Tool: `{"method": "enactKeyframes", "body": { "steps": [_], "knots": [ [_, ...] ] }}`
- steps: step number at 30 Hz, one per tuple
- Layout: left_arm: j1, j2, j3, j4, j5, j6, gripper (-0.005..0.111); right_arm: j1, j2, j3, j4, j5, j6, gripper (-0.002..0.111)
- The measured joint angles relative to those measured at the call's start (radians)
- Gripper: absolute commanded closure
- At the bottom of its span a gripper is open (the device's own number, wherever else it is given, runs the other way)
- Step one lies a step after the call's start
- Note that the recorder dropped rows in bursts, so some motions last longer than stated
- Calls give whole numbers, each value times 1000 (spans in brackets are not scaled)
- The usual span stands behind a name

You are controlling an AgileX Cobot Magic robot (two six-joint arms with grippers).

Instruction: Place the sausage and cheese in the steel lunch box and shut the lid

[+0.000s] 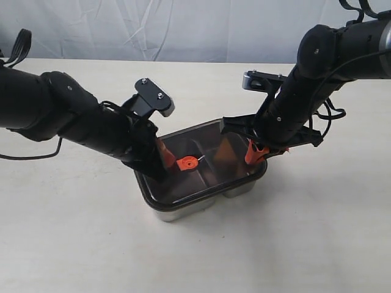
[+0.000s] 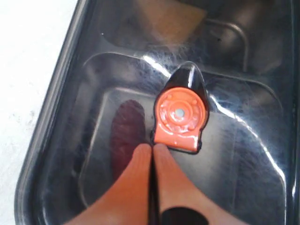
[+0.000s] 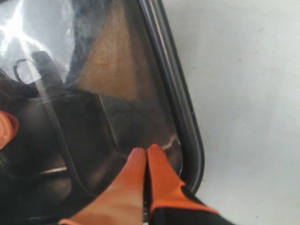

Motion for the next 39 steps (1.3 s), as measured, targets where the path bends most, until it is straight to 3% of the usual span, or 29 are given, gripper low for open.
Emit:
{"method": "enactKeyframes", "body": {
  "steps": [22, 25, 31, 36, 39],
  "knots": [
    [1, 37, -28, -54, 10, 4, 107, -2, 12, -16, 38, -24, 3, 109],
    [1, -30, -4, -9, 10, 1, 107, 2, -47, 7, -19, -68, 41, 109],
    [1, -307, 17, 46, -22, -54, 107, 2, -340, 9, -319, -86, 261, 109],
    [1, -483, 31, 114, 4, -181, 107, 2, -550, 11, -390, -12, 297, 109],
    [1, -650, 118, 143, -39, -262, 107, 2, -745, 58, -401, 16, 297, 109]
  ]
}}
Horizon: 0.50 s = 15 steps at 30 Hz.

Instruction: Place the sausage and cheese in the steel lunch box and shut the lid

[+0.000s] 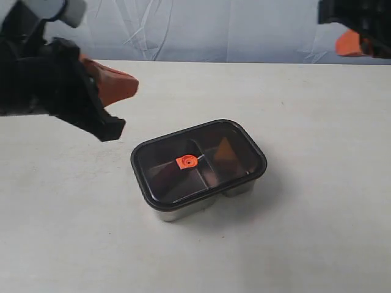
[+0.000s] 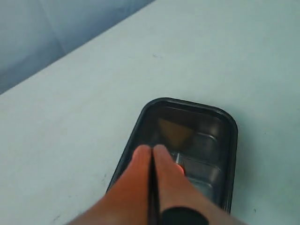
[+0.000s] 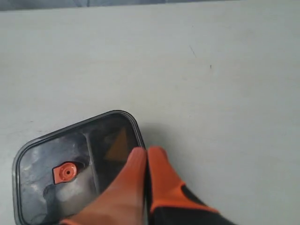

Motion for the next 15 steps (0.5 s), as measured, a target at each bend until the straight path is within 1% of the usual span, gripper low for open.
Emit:
{"method": "enactKeyframes", "body": {
  "steps": [3, 5, 8, 15],
  "knots": [
    [0, -202, 124, -9, -92, -99, 107, 0, -239, 126, -3, 19, -16, 109],
    [0, -295, 175, -25, -86, -117, 107, 0, -342, 207, -2, 45, -19, 109],
    [0, -363, 200, -27, -6, -123, 107, 0, -451, 248, 59, 143, -23, 109],
    [0, -381, 200, -25, 16, -126, 107, 0, -504, 248, 99, 157, -23, 109]
  ]
}}
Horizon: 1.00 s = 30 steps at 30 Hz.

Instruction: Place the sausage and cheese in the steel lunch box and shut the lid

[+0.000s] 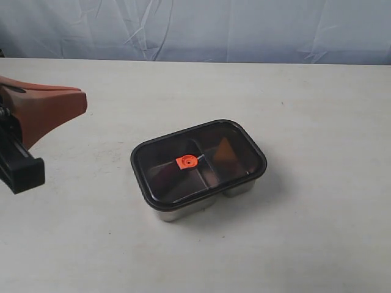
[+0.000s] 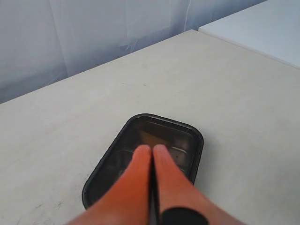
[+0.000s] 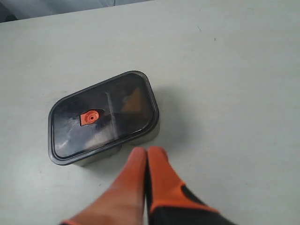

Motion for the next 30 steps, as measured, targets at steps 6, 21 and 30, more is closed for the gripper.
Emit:
{"method": "enactKeyframes", "body": {
  "steps": [6, 21, 30],
  "knots": [
    [0, 0, 0, 0, 0, 0, 107, -72, -43, 42, -83, -121, -101, 109],
    [0, 0, 0, 0, 0, 0, 107, -529, -450, 640, -97, -633, -137, 109],
    [0, 0, 0, 0, 0, 0, 107, -565, -541, 743, -104, -636, -139, 109]
  ]
}}
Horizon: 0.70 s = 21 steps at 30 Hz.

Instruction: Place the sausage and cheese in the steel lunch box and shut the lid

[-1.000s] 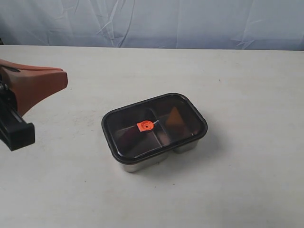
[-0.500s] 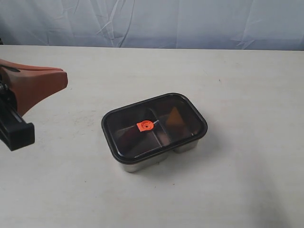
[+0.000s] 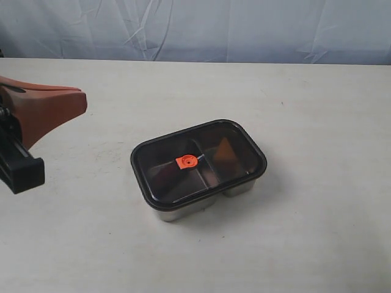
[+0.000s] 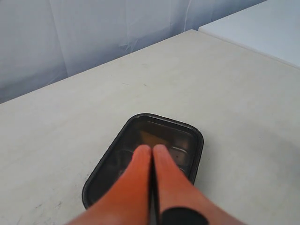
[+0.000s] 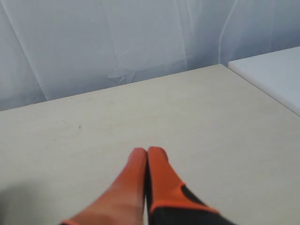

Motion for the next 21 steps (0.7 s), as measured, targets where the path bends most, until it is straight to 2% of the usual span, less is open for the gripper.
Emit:
{"method": "enactKeyframes", "body": {
  "steps": [9, 21],
  "knots": [
    [0, 0, 0, 2, 0, 0, 107, 0, -4, 95, -8, -2, -47, 109],
    [0, 0, 0, 2, 0, 0, 107, 0, -64, 96, 17, -23, -165, 109]
  ]
}}
